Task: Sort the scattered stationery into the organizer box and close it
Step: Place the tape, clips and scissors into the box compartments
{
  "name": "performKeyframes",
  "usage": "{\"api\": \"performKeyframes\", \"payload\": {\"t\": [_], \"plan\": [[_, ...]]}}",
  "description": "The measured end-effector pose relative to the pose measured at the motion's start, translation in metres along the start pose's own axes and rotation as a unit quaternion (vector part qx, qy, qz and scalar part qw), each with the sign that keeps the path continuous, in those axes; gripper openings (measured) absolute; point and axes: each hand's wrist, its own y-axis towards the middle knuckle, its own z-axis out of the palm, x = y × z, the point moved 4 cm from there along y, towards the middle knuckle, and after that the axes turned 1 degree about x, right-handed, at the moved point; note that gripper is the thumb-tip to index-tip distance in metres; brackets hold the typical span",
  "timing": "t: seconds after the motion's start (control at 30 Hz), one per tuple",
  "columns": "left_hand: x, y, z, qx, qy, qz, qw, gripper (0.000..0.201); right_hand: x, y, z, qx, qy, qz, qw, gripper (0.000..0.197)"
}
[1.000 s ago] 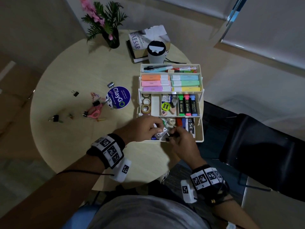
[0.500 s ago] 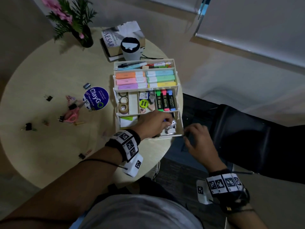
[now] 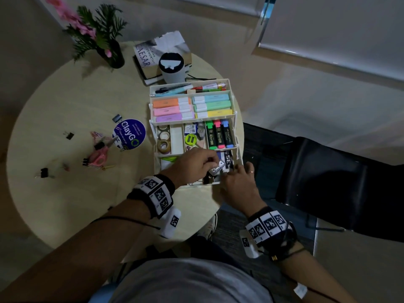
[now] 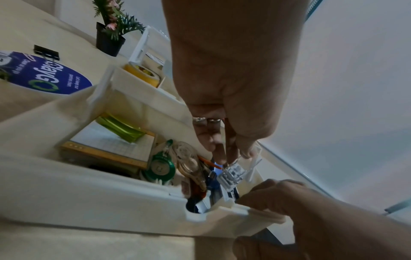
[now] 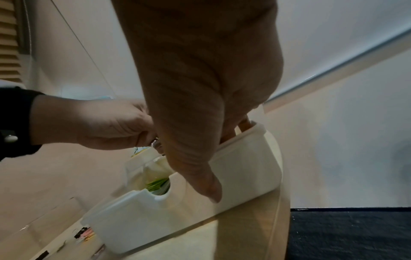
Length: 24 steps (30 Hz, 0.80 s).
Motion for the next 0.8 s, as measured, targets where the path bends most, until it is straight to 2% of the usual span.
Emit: {"api": "performKeyframes", "payload": {"t": [0.13, 0.27, 0.37, 0.43, 0.63, 0.8], "plan": [[0.001, 0.000, 0.005, 0.004, 0.007, -0.009, 1.000, 0.007, 0.003, -0.006, 0.005, -0.017, 0.047, 0.012, 0.999, 0.036], [-0.006, 0.008, 0.013, 0.036, 0.043, -0.032, 0.998, 0.007, -0.009, -0.021, 0.006, -0.105, 0.127, 0.011, 0.986, 0.037], [-0.014, 0.017, 0.020, 0.079, 0.063, -0.030, 0.994, 0.008, -0.028, -0.037, 0.002, -0.177, 0.199, 0.025, 0.964, 0.039], [-0.020, 0.023, 0.022, 0.114, 0.074, -0.026, 0.990, 0.010, -0.039, -0.044, 0.004, -0.201, 0.245, 0.033, 0.948, 0.037], [-0.022, 0.039, 0.032, 0.175, 0.116, -0.020, 0.977, 0.013, -0.054, -0.040, 0.020, -0.182, 0.358, 0.028, 0.915, 0.038], [-0.015, 0.036, 0.045, 0.144, 0.143, -0.044, 0.978, 0.014, -0.047, -0.034, 0.024, -0.177, 0.386, 0.028, 0.905, 0.041]]}}
